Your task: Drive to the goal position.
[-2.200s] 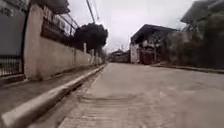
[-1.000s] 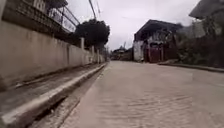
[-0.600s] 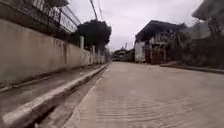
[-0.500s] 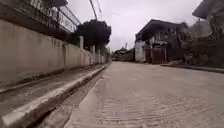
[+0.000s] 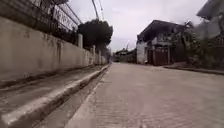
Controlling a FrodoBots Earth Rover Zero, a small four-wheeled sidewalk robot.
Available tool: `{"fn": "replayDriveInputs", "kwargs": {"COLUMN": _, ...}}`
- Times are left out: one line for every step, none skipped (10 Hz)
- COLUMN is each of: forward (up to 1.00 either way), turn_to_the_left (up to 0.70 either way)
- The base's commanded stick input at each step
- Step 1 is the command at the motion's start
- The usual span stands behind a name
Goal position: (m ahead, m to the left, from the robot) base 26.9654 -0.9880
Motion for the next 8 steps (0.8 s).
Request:
{"fn": "replayDriveInputs", "kwargs": {"forward": 1.00, "turn_to_the_left": 0.00}}
{"fn": "replayDriveInputs", "kwargs": {"forward": 1.00, "turn_to_the_left": 0.00}}
{"fn": "replayDriveInputs", "kwargs": {"forward": 1.00, "turn_to_the_left": 0.00}}
{"fn": "replayDriveInputs", "kwargs": {"forward": 1.00, "turn_to_the_left": 0.00}}
{"fn": "replayDriveInputs", "kwargs": {"forward": 1.00, "turn_to_the_left": 0.00}}
{"fn": "replayDriveInputs", "kwargs": {"forward": 1.00, "turn_to_the_left": 0.00}}
{"fn": "replayDriveInputs", "kwargs": {"forward": 1.00, "turn_to_the_left": 0.00}}
{"fn": "replayDriveInputs", "kwargs": {"forward": 1.00, "turn_to_the_left": 0.00}}
